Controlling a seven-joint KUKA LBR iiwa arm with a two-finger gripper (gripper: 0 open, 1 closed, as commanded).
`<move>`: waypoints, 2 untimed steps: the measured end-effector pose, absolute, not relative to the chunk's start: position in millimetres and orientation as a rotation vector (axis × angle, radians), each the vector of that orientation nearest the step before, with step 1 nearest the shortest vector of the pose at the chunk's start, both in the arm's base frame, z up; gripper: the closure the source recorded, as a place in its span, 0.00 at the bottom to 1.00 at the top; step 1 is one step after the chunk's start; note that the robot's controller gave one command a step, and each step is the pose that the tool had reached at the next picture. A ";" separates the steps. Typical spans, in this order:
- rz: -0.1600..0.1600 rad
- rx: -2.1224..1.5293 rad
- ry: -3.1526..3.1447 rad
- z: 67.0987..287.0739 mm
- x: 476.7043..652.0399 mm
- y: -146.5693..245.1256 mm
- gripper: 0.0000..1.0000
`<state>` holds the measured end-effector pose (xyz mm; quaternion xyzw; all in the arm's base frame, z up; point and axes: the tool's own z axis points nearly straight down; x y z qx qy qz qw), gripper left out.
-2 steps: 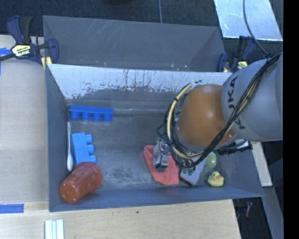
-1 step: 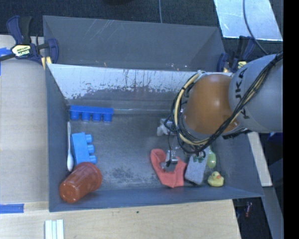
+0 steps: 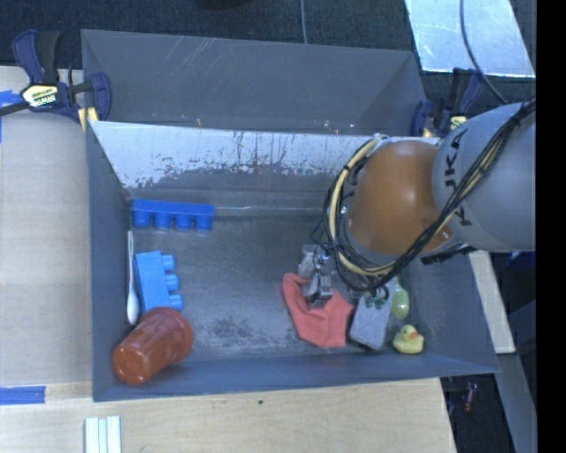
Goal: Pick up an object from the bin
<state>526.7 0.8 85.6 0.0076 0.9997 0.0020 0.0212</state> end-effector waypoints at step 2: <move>0.005 -0.002 3.104 149.3 525.2 4.4 1.00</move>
Offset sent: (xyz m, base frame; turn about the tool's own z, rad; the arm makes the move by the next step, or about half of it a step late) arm -0.0007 0.0082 0.1319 -0.0362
